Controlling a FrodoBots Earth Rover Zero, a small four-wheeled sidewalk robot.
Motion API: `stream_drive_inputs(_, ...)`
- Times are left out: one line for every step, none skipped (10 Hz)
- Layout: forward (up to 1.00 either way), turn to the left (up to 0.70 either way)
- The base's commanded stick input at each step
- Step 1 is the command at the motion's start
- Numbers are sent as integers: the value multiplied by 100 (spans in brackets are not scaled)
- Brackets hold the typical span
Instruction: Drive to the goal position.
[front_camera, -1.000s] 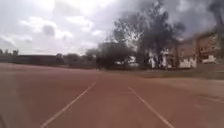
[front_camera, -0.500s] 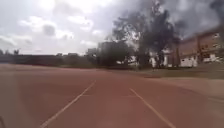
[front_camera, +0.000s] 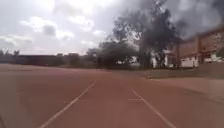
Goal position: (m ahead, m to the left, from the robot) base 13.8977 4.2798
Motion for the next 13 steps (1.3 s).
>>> stream_drive_inputs(70,0)
stream_drive_inputs(70,0)
stream_drive_inputs(70,0)
stream_drive_inputs(70,0)
stream_drive_inputs(70,0)
stream_drive_inputs(70,0)
stream_drive_inputs(70,0)
stream_drive_inputs(70,0)
stream_drive_inputs(70,0)
stream_drive_inputs(70,0)
stream_drive_inputs(70,0)
stream_drive_inputs(70,0)
stream_drive_inputs(70,0)
